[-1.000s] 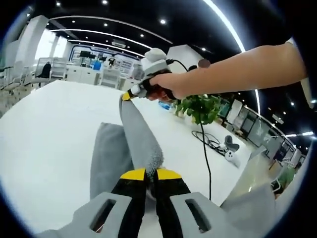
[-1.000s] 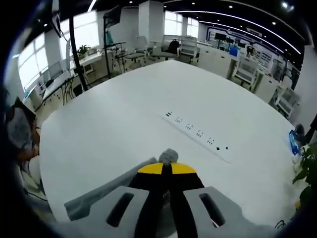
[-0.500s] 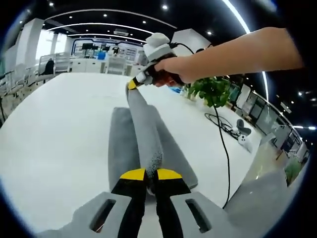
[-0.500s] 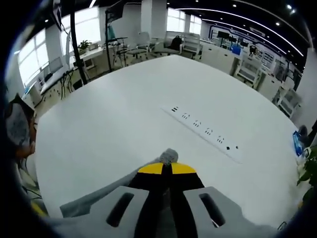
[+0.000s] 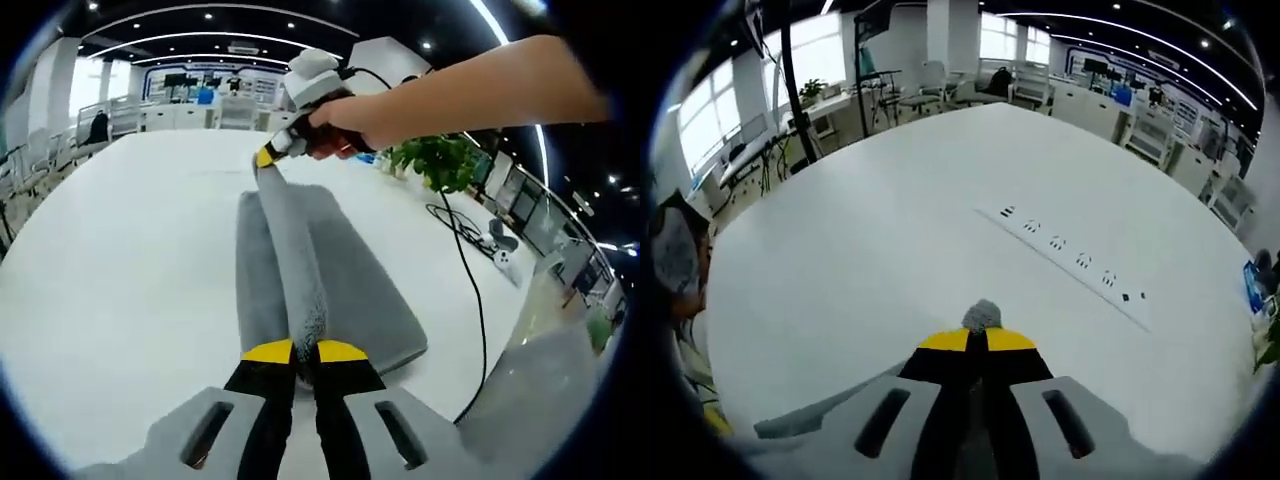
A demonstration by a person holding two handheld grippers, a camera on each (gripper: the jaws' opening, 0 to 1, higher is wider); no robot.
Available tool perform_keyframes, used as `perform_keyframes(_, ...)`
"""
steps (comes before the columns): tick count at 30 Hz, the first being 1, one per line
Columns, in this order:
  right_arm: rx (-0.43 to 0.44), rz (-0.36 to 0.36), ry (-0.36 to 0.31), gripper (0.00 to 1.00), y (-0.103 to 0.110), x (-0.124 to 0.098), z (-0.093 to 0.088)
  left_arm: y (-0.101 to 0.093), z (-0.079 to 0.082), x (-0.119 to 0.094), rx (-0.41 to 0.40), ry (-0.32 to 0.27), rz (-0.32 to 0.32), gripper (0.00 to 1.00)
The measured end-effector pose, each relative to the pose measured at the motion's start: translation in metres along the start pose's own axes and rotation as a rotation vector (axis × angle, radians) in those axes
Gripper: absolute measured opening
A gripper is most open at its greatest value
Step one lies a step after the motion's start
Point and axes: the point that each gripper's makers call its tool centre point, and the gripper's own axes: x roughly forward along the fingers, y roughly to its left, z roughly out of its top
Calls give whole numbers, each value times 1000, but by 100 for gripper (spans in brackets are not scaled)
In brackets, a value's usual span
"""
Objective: Fold the towel on the table until its edges align and the towel forms a compact rectangular stack.
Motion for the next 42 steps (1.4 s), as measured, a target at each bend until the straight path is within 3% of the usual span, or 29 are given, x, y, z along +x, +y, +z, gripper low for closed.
perform_keyframes(12,-36,13,8,1,8,18,-11,9,-20,6,39,75,8,6)
perform_keyframes(18,-48,43,2,3,10,17,-11,13,-24,7,41,95,8,8)
perform_keyframes(25,-55,29,-56,17,10,7,-8,16,-32,5,56,127,8,13)
perform_keyframes(29,-35,33,-58,15,7,10,-7,20,-33,2,67,124,17,16)
perform_keyframes(37,-37,37,-65,18,0,-9,-15,29,-27,-6,91,105,43,19)
perform_keyframes(40,5,100,-43,17,12,-14,-27,31,-22,-6,99,87,54,20)
perform_keyframes(42,-28,104,-27,16,19,-18,-36,29,-20,-5,103,81,49,20)
